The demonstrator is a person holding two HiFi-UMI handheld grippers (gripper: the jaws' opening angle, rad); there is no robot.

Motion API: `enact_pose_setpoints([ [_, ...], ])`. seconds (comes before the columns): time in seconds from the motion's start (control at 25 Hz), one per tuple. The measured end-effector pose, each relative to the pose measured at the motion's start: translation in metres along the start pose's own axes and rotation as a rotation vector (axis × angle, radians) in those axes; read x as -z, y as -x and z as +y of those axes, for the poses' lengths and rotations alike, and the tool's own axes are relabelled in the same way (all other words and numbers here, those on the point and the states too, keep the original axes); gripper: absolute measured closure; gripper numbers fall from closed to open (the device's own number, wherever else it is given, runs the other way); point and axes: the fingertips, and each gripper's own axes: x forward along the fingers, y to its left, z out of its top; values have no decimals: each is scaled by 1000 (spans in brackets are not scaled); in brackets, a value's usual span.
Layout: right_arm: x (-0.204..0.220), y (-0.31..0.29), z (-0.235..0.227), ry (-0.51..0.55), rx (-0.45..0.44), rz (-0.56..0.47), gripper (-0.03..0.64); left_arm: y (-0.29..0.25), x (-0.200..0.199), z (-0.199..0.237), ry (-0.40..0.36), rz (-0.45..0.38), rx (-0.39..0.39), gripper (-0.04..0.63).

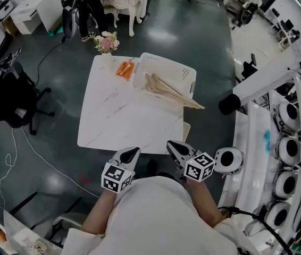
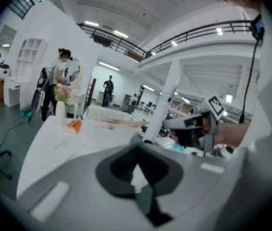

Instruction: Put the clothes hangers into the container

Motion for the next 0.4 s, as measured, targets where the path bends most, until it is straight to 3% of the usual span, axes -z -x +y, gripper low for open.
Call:
enact_pose_setpoints([
  [0.4, -8, -6, 11, 4, -8, -6, 615, 6, -4, 4, -12, 11, 2, 596],
])
